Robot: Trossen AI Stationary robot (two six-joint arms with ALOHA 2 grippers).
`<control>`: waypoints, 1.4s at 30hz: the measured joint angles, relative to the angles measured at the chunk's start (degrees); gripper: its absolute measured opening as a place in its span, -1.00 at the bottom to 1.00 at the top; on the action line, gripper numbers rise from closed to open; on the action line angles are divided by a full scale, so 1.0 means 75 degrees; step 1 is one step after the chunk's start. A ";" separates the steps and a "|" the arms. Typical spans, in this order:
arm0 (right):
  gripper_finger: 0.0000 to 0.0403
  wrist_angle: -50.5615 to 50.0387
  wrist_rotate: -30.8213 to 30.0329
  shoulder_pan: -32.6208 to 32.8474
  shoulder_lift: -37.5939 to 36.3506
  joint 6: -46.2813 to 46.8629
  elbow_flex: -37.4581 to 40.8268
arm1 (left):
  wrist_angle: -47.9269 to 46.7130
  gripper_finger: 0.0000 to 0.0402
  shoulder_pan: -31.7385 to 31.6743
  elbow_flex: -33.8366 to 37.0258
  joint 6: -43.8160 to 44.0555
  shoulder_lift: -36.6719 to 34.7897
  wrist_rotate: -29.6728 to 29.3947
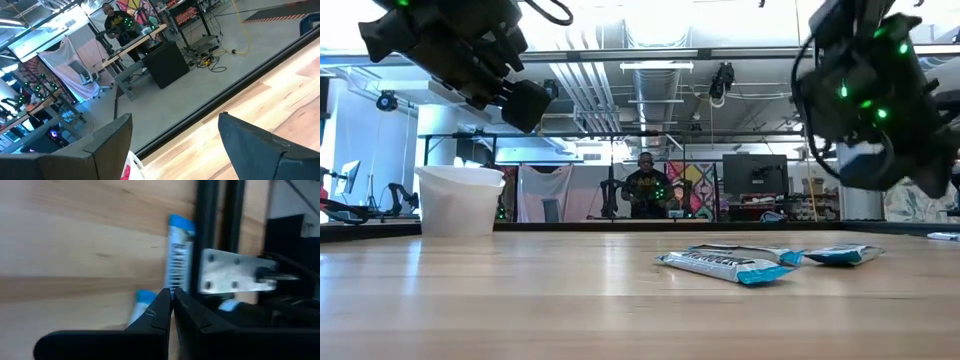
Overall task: Sort candy by brand, put in halloween buckets
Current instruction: Move the blue chocolate bar to the center of the table
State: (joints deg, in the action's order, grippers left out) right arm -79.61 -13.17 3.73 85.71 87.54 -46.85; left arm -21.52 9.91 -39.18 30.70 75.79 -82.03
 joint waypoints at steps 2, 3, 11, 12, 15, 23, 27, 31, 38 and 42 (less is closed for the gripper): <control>-0.94 0.0140 0.0005 -0.0386 0.0000 -0.0338 0.0327 | -0.0001 0.39 0.0000 0.0000 0.0000 0.0000 -0.0001; -0.94 0.0289 -0.0014 -0.0583 0.0000 -0.0644 0.0517 | -0.0003 0.39 0.0000 0.0000 -0.0002 0.0000 -0.0001; -0.94 0.0601 -0.0633 -0.1488 0.0437 -0.1272 0.0691 | -0.0058 0.39 0.0000 0.0000 -0.0029 0.0000 -0.0001; -0.94 0.0567 -0.0637 -0.1546 0.0543 -0.1272 0.0714 | -0.0058 0.39 0.0000 0.0000 -0.0029 0.0000 -0.0001; -0.94 0.0570 -0.0653 -0.1732 0.0919 -0.1347 0.0737 | -0.0055 0.39 0.0000 0.0000 -0.0029 0.0000 -0.0004; -0.94 0.0810 -0.0648 -0.2088 0.2055 -0.2325 0.0912 | -0.0052 0.39 0.0000 0.0000 -0.0029 0.0000 -0.0002; -0.94 0.1124 -0.0516 -0.2113 0.2200 -0.2731 0.0917 | -0.0053 0.39 0.0000 0.0000 -0.0032 0.0000 -0.0004; -0.94 0.1111 -0.0315 -0.2027 0.1914 -0.2693 0.0845 | -0.0055 0.39 0.0000 0.0000 -0.0032 0.0000 -0.0004; -0.94 0.1657 0.0658 -0.1822 0.0883 -0.2837 0.0821 | -0.0055 0.39 0.0000 0.0000 -0.0070 0.0000 -0.0007; -0.94 0.2172 0.1194 -0.1529 0.0318 -0.2761 0.0704 | -0.0055 0.39 0.0000 0.0000 -0.0067 0.0000 -0.0013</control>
State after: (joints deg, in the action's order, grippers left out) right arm -63.32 -4.21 -7.74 88.09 66.83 -41.57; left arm -21.93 9.91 -39.18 30.19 75.79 -82.13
